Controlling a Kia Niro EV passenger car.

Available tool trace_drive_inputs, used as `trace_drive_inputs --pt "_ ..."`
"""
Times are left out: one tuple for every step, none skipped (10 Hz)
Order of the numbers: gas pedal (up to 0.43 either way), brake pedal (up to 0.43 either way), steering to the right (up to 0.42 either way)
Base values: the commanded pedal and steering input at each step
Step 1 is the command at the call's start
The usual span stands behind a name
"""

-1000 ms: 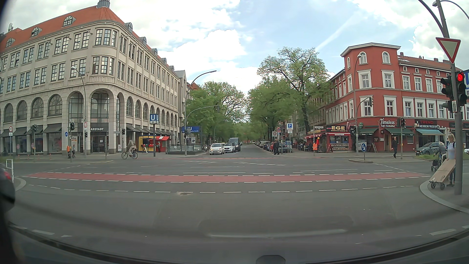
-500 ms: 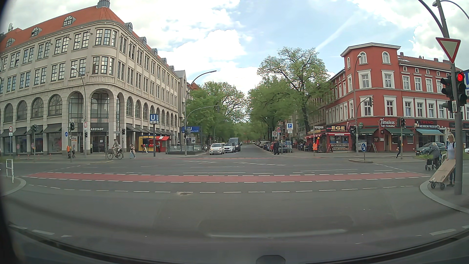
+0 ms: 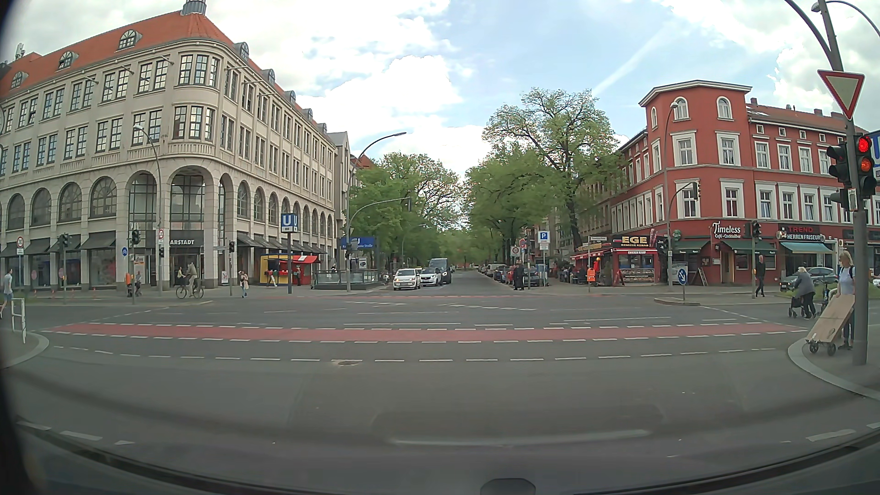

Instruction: Follow the waypoints while adhering to traffic rules and regulations

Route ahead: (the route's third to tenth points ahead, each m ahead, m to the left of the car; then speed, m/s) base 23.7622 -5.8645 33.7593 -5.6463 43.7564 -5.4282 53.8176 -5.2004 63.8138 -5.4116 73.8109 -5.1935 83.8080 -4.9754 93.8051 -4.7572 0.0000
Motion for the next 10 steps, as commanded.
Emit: trace_drive_inputs --pt "0.0 0.402 -0.003" --pt "0.0 0.409 -0.003" --pt "0.0 0.152 -0.003" --pt "0.0 0.018 -0.003" --pt "0.0 0.018 -0.003" --pt "0.047 0.018 -0.003" --pt "0.177 0.018 -0.003" --pt "0.177 0.018 -0.003" --pt "0.189 0.018 -0.003" --pt "0.209 0.018 -0.003"
